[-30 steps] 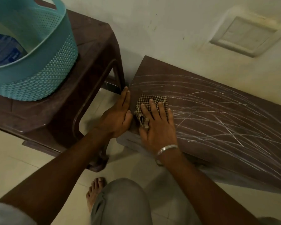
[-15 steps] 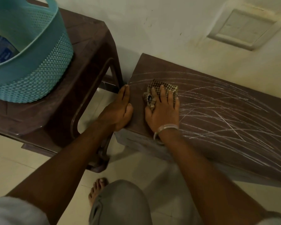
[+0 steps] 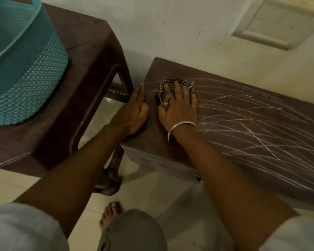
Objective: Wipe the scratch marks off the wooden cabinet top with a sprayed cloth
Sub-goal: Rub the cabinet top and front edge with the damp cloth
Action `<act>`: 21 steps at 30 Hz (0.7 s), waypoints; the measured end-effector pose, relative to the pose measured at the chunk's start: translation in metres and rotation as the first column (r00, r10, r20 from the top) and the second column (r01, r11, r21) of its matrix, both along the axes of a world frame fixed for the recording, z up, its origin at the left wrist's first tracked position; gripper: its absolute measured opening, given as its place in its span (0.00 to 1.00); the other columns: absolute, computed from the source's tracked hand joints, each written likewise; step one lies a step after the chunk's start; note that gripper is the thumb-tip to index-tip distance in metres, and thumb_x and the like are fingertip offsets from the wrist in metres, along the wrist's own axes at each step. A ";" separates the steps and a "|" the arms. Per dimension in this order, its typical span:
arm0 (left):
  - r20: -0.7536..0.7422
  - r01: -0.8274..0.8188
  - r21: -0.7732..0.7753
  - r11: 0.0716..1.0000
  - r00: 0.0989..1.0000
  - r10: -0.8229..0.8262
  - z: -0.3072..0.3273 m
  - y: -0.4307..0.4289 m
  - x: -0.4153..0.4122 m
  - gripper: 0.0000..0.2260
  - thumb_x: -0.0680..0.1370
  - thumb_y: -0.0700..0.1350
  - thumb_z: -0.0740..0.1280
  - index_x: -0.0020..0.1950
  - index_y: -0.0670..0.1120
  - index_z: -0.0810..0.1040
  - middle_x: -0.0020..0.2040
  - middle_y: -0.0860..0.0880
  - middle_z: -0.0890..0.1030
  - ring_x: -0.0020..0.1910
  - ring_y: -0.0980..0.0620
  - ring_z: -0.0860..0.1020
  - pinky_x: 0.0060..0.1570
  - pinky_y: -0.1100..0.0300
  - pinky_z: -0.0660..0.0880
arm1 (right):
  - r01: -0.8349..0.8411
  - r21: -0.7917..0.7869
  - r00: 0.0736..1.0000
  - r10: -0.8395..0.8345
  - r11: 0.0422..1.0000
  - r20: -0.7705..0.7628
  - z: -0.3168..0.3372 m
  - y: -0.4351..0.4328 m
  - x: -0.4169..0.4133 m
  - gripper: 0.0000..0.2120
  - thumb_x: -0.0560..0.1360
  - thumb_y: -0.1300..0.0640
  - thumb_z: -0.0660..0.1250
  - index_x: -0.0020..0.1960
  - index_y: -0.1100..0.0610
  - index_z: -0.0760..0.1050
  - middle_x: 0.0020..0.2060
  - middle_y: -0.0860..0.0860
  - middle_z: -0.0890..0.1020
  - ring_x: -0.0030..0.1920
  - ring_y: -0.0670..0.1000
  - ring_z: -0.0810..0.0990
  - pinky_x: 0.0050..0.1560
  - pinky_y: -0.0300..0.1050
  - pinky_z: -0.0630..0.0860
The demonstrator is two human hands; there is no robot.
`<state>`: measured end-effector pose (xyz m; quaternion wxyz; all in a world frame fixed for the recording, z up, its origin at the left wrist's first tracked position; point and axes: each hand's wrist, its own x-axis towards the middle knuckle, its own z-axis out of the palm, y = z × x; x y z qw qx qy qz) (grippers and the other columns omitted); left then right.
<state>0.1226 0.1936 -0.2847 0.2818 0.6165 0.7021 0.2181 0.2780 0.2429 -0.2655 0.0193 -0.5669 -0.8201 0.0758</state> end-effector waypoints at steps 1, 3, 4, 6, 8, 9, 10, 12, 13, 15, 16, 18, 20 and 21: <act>0.038 -0.013 0.009 1.000 0.999 0.013 0.000 0.003 -0.001 0.28 0.84 0.51 0.48 0.82 0.47 0.42 0.83 0.48 0.45 0.80 0.52 0.50 0.71 0.66 0.47 | 0.007 -0.015 1.000 -0.007 1.000 0.002 0.001 0.007 -0.003 0.31 0.78 0.43 0.55 0.79 0.47 0.51 0.79 0.52 0.52 0.78 0.57 0.48 0.76 0.61 0.45; 0.138 -0.048 0.013 0.999 0.989 0.046 -0.002 0.013 -0.003 0.28 0.83 0.52 0.47 0.82 0.47 0.44 0.83 0.48 0.48 0.80 0.53 0.50 0.71 0.66 0.46 | -0.016 0.008 1.000 0.016 1.000 -0.005 -0.001 0.000 -0.002 0.32 0.78 0.43 0.55 0.79 0.48 0.51 0.79 0.52 0.53 0.78 0.58 0.49 0.76 0.61 0.46; 0.195 -0.068 0.004 0.998 0.979 0.066 -0.004 0.020 -0.004 0.27 0.84 0.53 0.46 0.82 0.48 0.44 0.83 0.48 0.49 0.80 0.53 0.51 0.71 0.67 0.46 | -0.046 0.038 0.999 0.047 0.998 -0.021 -0.003 -0.012 0.000 0.32 0.77 0.43 0.55 0.79 0.48 0.52 0.79 0.53 0.54 0.78 0.58 0.50 0.76 0.62 0.47; 0.313 -0.099 -0.029 0.995 0.944 0.103 -0.008 0.035 -0.007 0.24 0.86 0.52 0.45 0.82 0.50 0.48 0.82 0.48 0.53 0.80 0.52 0.54 0.72 0.67 0.48 | -0.124 0.085 0.991 0.129 0.989 -0.048 -0.006 -0.040 0.006 0.31 0.75 0.43 0.52 0.78 0.48 0.56 0.78 0.53 0.57 0.77 0.58 0.53 0.75 0.62 0.50; 0.428 -0.090 -0.034 0.995 0.899 0.096 -0.008 0.047 -0.010 0.22 0.87 0.49 0.46 0.82 0.50 0.54 0.80 0.47 0.61 0.78 0.50 0.61 0.78 0.56 0.54 | -0.186 0.068 0.982 0.188 0.980 -0.029 -0.009 -0.042 0.009 0.32 0.74 0.42 0.50 0.77 0.47 0.57 0.78 0.52 0.58 0.77 0.57 0.55 0.75 0.62 0.51; 0.462 -0.068 -0.024 0.997 0.884 0.071 -0.008 0.052 -0.011 0.21 0.87 0.49 0.46 0.81 0.49 0.57 0.78 0.47 0.65 0.76 0.50 0.65 0.78 0.51 0.58 | -0.199 0.061 0.979 0.201 0.978 -0.022 -0.009 -0.031 0.008 0.32 0.74 0.43 0.50 0.78 0.46 0.56 0.78 0.51 0.58 0.77 0.56 0.54 0.75 0.61 0.51; 0.461 -0.043 -0.006 0.999 0.886 0.041 -0.006 0.055 -0.010 0.22 0.86 0.49 0.47 0.80 0.48 0.58 0.77 0.47 0.66 0.75 0.52 0.66 0.77 0.49 0.61 | -0.198 0.057 0.980 0.199 0.979 -0.016 -0.007 -0.016 0.005 0.31 0.75 0.43 0.52 0.78 0.46 0.55 0.78 0.50 0.57 0.78 0.55 0.53 0.76 0.60 0.50; 0.363 -0.004 0.062 0.998 0.932 -0.019 -0.003 0.058 -0.009 0.24 0.84 0.51 0.48 0.78 0.46 0.60 0.76 0.47 0.66 0.73 0.59 0.65 0.76 0.58 0.61 | -0.160 0.025 0.987 0.160 0.987 -0.022 -0.002 0.019 -0.004 0.30 0.78 0.44 0.55 0.78 0.45 0.53 0.79 0.49 0.54 0.78 0.54 0.51 0.76 0.59 0.48; 0.279 0.003 0.101 0.995 0.960 -0.031 -0.004 0.061 -0.008 0.24 0.83 0.51 0.49 0.79 0.46 0.59 0.76 0.48 0.65 0.72 0.63 0.64 0.74 0.65 0.59 | -0.136 0.006 0.990 0.136 0.991 -0.027 0.001 0.032 -0.007 0.29 0.78 0.44 0.55 0.78 0.45 0.53 0.79 0.49 0.54 0.78 0.55 0.50 0.76 0.59 0.48; 0.074 0.030 0.108 0.994 0.997 -0.038 -0.006 0.069 -0.011 0.26 0.84 0.51 0.50 0.81 0.44 0.53 0.80 0.44 0.58 0.76 0.59 0.59 0.76 0.65 0.54 | -0.118 0.011 0.993 0.118 0.993 -0.029 0.003 0.039 -0.007 0.29 0.79 0.44 0.55 0.78 0.46 0.53 0.79 0.50 0.53 0.78 0.55 0.51 0.76 0.59 0.48; -0.011 0.050 0.078 0.996 0.999 -0.050 -0.007 0.074 -0.014 0.27 0.85 0.50 0.50 0.82 0.44 0.48 0.82 0.43 0.53 0.79 0.54 0.54 0.77 0.63 0.50 | -0.119 0.027 0.992 0.119 0.993 -0.032 0.003 0.034 -0.002 0.29 0.79 0.44 0.55 0.78 0.46 0.53 0.79 0.50 0.54 0.78 0.55 0.51 0.76 0.59 0.49; -0.107 0.077 0.036 0.996 0.992 -0.073 -0.005 0.081 -0.018 0.28 0.85 0.48 0.51 0.82 0.43 0.44 0.82 0.43 0.48 0.81 0.51 0.49 0.75 0.64 0.45 | -0.134 0.062 0.990 0.136 0.989 -0.030 -0.002 0.014 0.013 0.30 0.77 0.44 0.54 0.78 0.46 0.54 0.79 0.50 0.55 0.78 0.55 0.52 0.76 0.59 0.50; -0.156 0.087 0.031 0.996 0.984 -0.082 0.000 0.079 -0.016 0.28 0.85 0.47 0.51 0.82 0.43 0.44 0.82 0.43 0.46 0.81 0.50 0.48 0.77 0.61 0.46 | -0.167 0.074 0.985 0.169 0.983 -0.021 -0.006 0.004 0.026 0.31 0.76 0.43 0.52 0.78 0.45 0.55 0.78 0.50 0.56 0.78 0.55 0.53 0.76 0.59 0.51; -0.197 0.094 0.033 0.995 0.977 -0.085 0.002 0.073 -0.012 0.28 0.85 0.48 0.51 0.82 0.43 0.44 0.82 0.43 0.45 0.81 0.48 0.47 0.79 0.57 0.47 | -0.183 0.066 0.982 0.185 0.981 -0.031 -0.007 0.008 0.027 0.31 0.76 0.43 0.53 0.78 0.45 0.55 0.78 0.49 0.56 0.78 0.55 0.53 0.76 0.58 0.50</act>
